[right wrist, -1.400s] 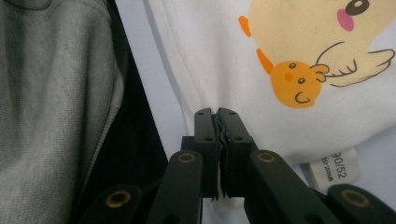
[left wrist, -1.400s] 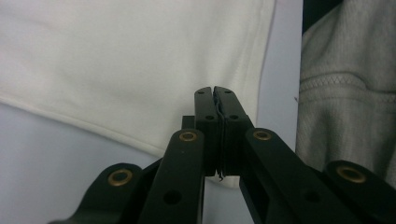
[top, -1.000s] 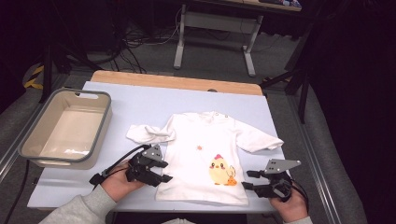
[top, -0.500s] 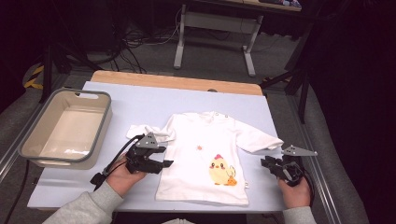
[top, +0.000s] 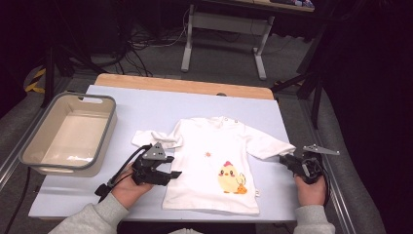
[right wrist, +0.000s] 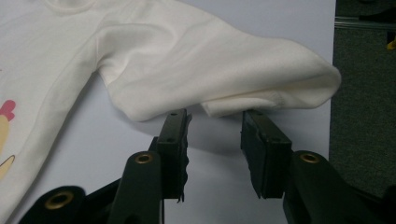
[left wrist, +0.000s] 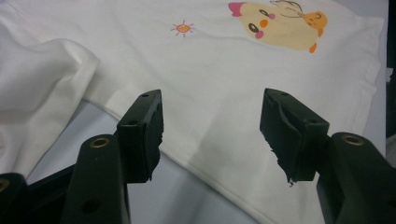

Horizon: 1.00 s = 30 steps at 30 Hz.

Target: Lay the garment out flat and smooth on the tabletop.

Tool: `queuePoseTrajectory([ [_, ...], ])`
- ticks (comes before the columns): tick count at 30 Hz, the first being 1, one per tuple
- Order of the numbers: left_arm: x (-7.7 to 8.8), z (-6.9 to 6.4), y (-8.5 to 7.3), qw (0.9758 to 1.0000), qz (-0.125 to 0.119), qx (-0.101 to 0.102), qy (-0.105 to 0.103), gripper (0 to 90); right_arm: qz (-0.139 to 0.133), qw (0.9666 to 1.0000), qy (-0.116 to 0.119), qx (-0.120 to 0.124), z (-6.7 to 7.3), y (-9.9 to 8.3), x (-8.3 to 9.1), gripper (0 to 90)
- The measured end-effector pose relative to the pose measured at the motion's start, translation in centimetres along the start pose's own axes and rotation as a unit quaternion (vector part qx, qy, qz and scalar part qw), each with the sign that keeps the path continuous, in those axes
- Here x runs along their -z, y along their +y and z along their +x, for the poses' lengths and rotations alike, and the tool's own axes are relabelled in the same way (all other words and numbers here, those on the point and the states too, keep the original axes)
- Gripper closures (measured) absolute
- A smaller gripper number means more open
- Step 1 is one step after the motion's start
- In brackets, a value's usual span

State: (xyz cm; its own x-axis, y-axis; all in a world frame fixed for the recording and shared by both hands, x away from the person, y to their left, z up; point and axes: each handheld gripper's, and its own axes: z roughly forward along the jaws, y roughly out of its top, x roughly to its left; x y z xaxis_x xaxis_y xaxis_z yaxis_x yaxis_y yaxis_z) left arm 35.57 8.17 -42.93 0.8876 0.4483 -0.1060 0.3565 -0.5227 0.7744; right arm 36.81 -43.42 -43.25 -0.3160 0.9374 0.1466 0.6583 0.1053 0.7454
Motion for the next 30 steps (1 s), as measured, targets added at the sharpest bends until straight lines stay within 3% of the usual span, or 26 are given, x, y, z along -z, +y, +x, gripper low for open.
queuePoseTrajectory([
  [5,0.1,-0.1,-0.2,1.0,-0.001,-0.001,0.001,40.1,-0.005,0.9999,-0.004,-0.01,-0.6,0.7,-0.3,68.9],
  [11,0.1,-0.1,-0.4,1.0,0.0,0.0,0.002,40.2,-0.005,0.9999,-0.013,0.001,-0.5,1.4,-0.5,87.6],
  [19,0.0,0.0,-0.4,1.0,0.002,0.0,-0.001,40.2,-0.01,0.9999,-0.012,0.007,-0.6,2.0,1.4,88.1],
  [20,-0.1,0.0,-0.4,1.0,0.002,-0.001,-0.002,40.2,-0.011,0.9999,-0.005,0.003,-0.9,2.0,2.4,88.1],
  [26,-0.4,0.0,-0.3,1.0,0.004,-0.001,-0.006,40.1,-0.006,0.9999,0.005,-0.014,-1.8,1.8,4.7,88.1],
  [30,-0.7,0.0,-0.2,1.0,0.004,-0.003,-0.007,40.0,0.013,0.9987,0.009,-0.049,-3.5,1.5,6.0,87.8],
])
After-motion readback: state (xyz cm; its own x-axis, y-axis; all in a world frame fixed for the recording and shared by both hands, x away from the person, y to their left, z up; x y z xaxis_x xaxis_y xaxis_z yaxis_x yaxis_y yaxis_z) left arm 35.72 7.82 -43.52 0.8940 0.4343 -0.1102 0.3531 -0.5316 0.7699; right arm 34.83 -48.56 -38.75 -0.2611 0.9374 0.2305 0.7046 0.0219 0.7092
